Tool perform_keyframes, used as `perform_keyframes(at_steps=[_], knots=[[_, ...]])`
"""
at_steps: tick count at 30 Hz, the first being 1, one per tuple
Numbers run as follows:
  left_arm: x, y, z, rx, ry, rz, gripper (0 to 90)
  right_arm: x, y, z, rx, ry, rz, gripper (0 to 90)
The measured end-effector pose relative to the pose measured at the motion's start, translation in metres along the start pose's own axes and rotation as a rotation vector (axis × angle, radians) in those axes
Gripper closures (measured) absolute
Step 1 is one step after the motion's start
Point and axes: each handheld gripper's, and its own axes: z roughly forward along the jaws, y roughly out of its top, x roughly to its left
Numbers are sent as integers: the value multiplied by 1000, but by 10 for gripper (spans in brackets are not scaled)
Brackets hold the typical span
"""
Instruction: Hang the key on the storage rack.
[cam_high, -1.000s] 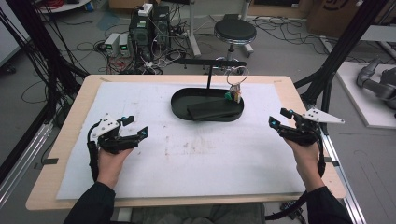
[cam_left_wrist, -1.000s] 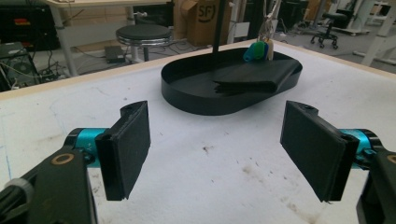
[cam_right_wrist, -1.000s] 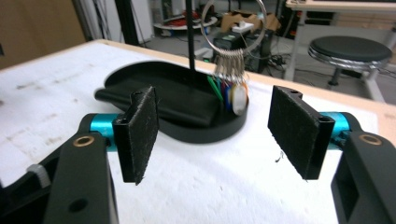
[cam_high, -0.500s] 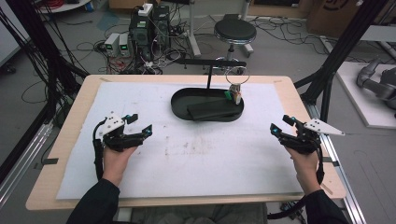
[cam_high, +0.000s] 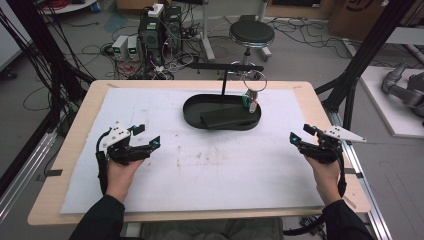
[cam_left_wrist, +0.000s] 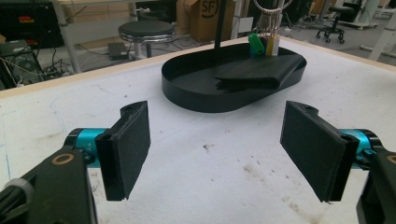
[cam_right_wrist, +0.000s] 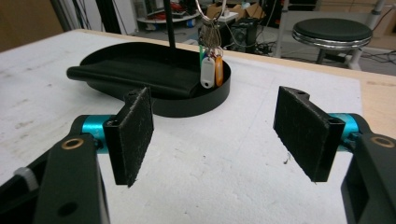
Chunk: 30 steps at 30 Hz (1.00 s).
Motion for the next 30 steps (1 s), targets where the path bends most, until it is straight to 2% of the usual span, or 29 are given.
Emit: perform_keyframes(at_steps=[5,12,24,30], knots=[[0,0,-2,50,11,-4,244,-2,1,2,10,-29,4,291],[-1,0,-1,54,9,-12,244,-8,0,2,12,-37,26,288],[-1,0,0,58,10,-18,244,-7,0,3,18,-26,10,289],[0,1,1,59,-12,-18,231,-13,-1,5,21,-19,26,276]])
